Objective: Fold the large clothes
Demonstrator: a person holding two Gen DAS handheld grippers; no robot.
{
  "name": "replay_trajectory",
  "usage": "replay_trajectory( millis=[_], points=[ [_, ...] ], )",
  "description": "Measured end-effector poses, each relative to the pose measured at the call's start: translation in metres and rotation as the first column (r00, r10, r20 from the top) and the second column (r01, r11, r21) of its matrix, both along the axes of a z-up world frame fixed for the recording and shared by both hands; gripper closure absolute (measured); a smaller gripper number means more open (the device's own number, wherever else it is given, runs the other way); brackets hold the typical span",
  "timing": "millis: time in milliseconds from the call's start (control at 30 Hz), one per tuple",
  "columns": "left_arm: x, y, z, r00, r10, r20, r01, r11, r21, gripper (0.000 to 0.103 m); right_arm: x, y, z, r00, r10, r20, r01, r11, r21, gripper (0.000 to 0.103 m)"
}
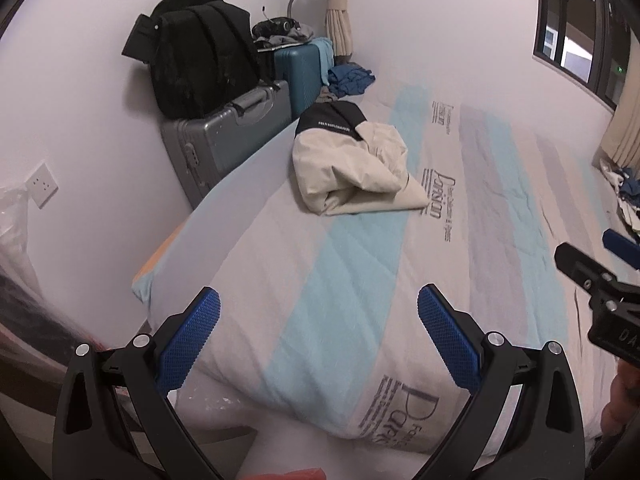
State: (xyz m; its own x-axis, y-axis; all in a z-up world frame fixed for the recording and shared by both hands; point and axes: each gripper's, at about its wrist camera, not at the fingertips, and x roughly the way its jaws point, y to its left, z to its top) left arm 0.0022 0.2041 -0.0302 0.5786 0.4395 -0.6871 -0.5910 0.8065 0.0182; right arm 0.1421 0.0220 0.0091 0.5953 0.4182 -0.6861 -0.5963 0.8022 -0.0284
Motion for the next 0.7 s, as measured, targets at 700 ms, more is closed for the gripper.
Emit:
replay_trajectory(
  millis=[700],
  points=[
    [0.011, 0.008, 0.002, 1.000, 0.000, 0.011, 0.000, 1.000, -0.015, 0.006, 0.014, 0.010, -0.004, 1.000, 0.006, -0.006, -0.007, 1.000, -0.009, 0.007]
  ],
)
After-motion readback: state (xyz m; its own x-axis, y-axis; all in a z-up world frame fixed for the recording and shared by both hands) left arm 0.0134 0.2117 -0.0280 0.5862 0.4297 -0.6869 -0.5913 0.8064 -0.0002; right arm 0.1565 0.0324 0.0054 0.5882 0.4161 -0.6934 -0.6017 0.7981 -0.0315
